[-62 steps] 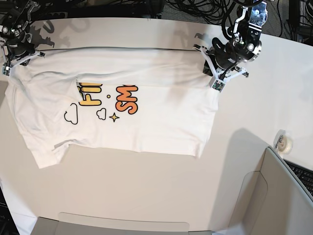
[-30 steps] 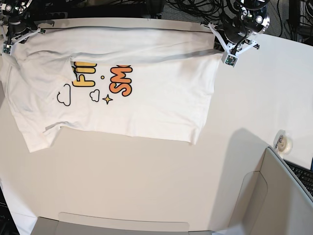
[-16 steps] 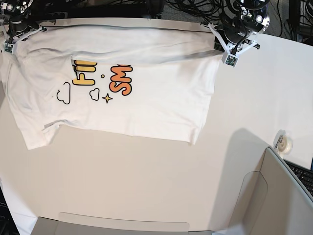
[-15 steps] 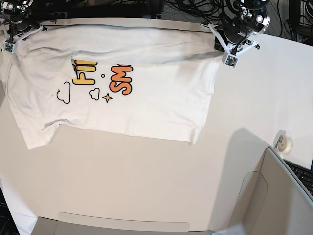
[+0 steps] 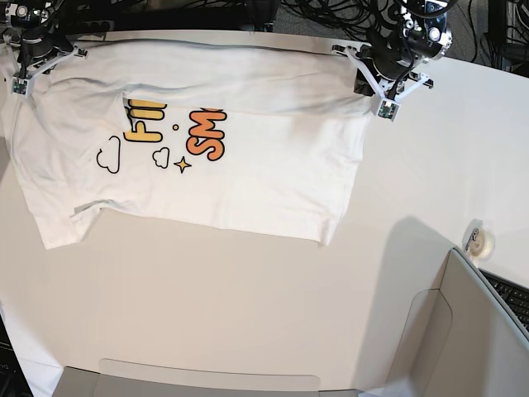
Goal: Layout the t-shirt on the table in an organized manner, then fold the t-shirt properly
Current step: 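Hold the folded edge with both grippers and pull it taut, then move both grippers to the hem corners and grasp them, then fold the hem side up over the shirt toward the collar edge with both grippers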
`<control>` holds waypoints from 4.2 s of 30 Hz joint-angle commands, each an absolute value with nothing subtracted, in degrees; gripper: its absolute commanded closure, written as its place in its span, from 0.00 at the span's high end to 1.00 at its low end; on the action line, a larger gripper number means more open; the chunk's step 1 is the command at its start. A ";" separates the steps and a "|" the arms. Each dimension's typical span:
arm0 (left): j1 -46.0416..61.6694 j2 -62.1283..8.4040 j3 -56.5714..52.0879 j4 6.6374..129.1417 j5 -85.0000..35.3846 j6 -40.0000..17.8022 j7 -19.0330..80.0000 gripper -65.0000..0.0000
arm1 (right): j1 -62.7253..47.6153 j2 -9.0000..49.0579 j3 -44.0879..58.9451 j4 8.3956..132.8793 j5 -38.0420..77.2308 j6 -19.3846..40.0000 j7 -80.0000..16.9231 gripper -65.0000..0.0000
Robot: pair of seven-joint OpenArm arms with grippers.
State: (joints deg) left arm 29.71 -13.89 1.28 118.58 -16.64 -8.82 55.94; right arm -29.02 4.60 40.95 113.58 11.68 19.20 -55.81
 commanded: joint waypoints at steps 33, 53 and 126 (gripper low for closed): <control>-21.67 -11.91 -15.69 69.93 -37.41 -9.19 62.99 0.45 | 5.58 3.91 44.62 101.76 11.56 19.30 -55.08 0.35; -24.75 -12.53 -10.42 46.64 -54.37 -9.19 59.82 0.51 | 14.90 11.38 51.30 89.10 11.82 19.56 -54.99 0.57; -20.97 -11.38 3.65 60.62 -54.29 -9.19 59.65 0.00 | 28.18 27.82 33.63 40.48 20.88 25.36 -43.74 0.00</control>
State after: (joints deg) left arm -20.18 -10.94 3.40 60.05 -55.61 -9.45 58.59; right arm 27.73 26.76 33.69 40.01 22.00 25.21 -42.74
